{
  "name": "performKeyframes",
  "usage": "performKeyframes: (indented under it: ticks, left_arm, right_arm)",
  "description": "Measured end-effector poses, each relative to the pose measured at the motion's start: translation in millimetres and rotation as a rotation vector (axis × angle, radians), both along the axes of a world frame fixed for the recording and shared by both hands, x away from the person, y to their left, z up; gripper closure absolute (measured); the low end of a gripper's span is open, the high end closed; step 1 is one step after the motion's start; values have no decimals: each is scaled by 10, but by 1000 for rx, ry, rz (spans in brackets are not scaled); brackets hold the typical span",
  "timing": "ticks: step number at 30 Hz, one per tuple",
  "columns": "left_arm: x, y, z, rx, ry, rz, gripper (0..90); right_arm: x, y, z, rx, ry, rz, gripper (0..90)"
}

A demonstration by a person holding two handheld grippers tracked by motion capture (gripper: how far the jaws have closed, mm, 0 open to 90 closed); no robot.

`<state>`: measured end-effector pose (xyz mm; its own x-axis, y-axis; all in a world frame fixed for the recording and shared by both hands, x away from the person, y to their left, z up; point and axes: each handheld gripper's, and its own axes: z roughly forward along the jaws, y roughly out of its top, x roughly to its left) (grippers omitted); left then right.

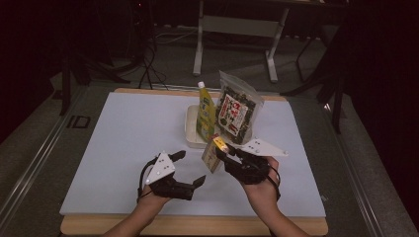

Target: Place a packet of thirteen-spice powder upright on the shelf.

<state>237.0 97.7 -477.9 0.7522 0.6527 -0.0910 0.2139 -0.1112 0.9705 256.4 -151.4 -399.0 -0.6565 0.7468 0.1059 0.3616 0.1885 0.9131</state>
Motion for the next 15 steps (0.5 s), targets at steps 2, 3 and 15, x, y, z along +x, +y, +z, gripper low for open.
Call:
performKeyframes:
  ticks: [2,3,15]
  left_arm:
    - [-30,80,-13,1,0,24,19]
    - [-39,122,-17,4,4,32,19]
    - [-140,465,-115,23,-1,142,19]
  right_arm:
    - [20,54,9,-12,-20,-14,678]
    - [35,78,12,-10,-26,-18,678]
    - [329,484,-50,-47,-50,-123,678]
